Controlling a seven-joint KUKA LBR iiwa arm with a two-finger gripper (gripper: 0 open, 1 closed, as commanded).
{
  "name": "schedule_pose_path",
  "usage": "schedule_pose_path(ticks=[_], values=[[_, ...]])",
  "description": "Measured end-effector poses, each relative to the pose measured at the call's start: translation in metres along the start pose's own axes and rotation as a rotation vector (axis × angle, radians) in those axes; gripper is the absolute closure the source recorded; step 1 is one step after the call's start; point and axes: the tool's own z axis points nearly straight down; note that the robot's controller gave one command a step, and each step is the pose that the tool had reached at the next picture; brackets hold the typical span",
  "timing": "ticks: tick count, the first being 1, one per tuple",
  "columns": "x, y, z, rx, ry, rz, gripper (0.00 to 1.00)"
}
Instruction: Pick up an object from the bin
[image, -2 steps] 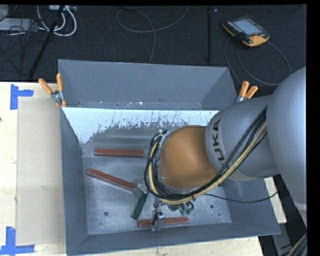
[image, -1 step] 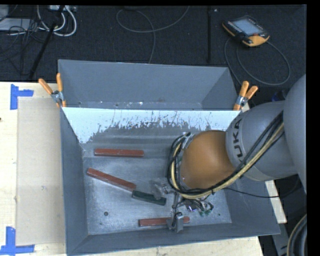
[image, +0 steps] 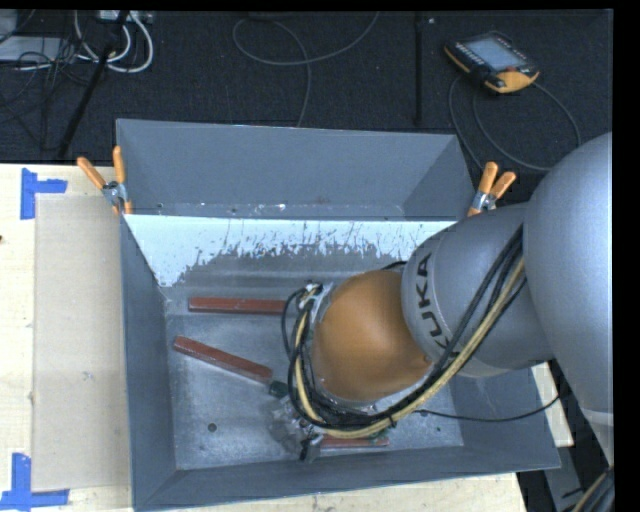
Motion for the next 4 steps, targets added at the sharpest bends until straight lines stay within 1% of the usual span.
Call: schedule_pose_path(ticks=[1,2,3,4], values=[[-0.004,-0.003,-0.002,0.005,-0.016,0.004,0.0],[-0.004,-0.003,-0.002,0.005,-0.016,0.005,0.0],[0.016,-0.047,-0.009,0.001,-0.007,0.0,0.0],[0.032,-0.059,-0.031,0.003,0.002,0.074,0.0]])
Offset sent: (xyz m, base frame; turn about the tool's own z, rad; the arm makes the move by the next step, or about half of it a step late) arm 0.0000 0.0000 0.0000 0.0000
